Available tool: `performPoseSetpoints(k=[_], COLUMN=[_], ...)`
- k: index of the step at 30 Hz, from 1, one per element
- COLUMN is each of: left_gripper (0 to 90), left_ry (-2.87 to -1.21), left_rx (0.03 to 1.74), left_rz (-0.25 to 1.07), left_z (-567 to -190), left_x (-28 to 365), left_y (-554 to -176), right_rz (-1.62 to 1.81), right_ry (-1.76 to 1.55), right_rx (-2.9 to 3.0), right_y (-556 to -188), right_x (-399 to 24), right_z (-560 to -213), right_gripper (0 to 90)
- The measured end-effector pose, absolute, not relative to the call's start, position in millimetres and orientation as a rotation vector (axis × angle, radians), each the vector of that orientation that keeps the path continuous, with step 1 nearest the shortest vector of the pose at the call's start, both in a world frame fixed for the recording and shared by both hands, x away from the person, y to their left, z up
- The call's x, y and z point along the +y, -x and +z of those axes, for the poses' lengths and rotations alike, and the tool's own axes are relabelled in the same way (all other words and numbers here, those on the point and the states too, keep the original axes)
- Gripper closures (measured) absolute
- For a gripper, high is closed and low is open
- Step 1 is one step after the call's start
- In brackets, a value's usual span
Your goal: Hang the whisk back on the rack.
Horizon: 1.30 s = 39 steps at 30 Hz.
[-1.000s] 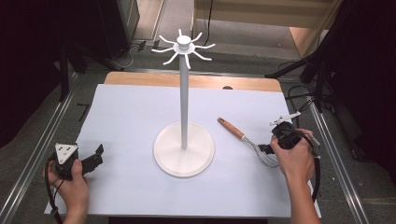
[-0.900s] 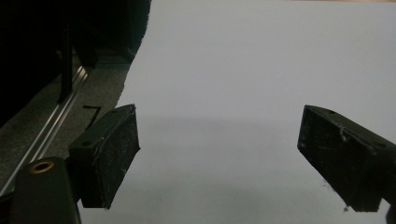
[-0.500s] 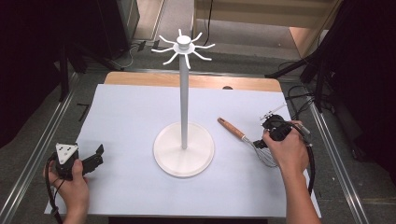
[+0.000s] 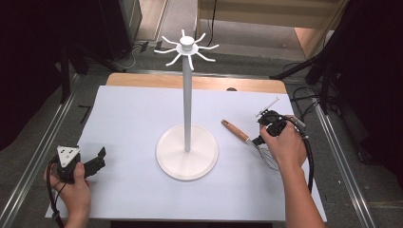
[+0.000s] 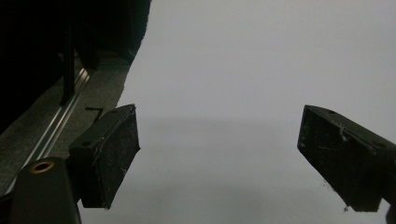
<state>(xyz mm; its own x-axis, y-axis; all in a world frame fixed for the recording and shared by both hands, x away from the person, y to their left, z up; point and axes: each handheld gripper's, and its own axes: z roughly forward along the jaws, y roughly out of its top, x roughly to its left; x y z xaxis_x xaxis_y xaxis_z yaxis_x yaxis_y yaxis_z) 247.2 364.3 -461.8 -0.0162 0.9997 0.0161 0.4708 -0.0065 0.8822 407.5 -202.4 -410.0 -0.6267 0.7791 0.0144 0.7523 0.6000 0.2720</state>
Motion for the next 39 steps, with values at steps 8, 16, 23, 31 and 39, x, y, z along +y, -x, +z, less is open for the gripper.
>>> performPoseSetpoints(k=[8, 16, 23, 31, 39], left_gripper=[13.3, 13.3, 13.3, 13.3, 13.4], left_ry=[-1.564, -1.565, -1.566, -1.571, -1.575], left_rx=[1.572, 1.573, 1.574, 1.570, 1.571], left_rz=[0.959, 0.960, 0.963, 0.966, 0.970], left_z=[-462, -462, -462, -462, -462], left_x=[364, 364, 363, 363, 362], left_y=[-247, -247, -247, -248, -248], right_rz=[0.343, 0.307, 0.286, 0.248, 0.221], right_ry=[-1.300, -1.266, -1.213, -1.158, -1.157], right_rx=[2.739, 2.768, 2.828, 2.873, 2.869], right_y=[-416, -425, -432, -437, -441], right_x=[-193, -182, -168, -154, -147], right_z=[-413, -414, -421, -426, -426], right_gripper=[43.1, 50.3, 54.8, 60.3, 63.4])
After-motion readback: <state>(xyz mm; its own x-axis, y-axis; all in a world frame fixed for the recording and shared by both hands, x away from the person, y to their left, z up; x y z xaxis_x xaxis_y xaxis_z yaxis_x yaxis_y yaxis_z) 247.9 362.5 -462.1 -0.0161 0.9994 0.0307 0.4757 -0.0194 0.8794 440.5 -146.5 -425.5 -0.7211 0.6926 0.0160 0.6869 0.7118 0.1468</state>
